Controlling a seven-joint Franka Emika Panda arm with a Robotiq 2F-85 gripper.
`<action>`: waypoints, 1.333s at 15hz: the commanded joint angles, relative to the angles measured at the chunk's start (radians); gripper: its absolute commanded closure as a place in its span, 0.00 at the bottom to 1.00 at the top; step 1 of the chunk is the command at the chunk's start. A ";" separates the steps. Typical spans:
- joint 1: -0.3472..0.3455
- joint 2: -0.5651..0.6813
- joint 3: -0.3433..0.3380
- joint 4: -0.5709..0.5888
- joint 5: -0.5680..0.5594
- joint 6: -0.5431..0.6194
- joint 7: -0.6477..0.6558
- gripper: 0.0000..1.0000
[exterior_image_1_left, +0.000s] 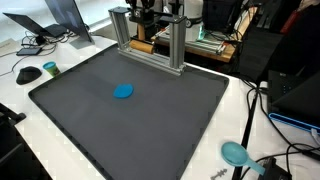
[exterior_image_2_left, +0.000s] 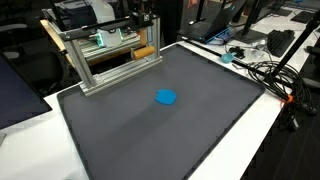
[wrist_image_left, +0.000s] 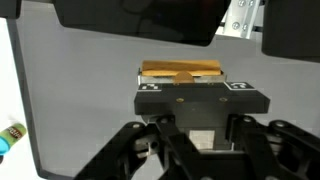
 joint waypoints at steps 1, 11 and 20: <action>0.019 -0.006 -0.019 0.001 0.015 -0.021 -0.010 0.78; 0.045 -0.111 -0.016 -0.036 0.057 -0.113 -0.006 0.78; 0.045 -0.211 -0.030 -0.147 0.086 -0.113 0.055 0.78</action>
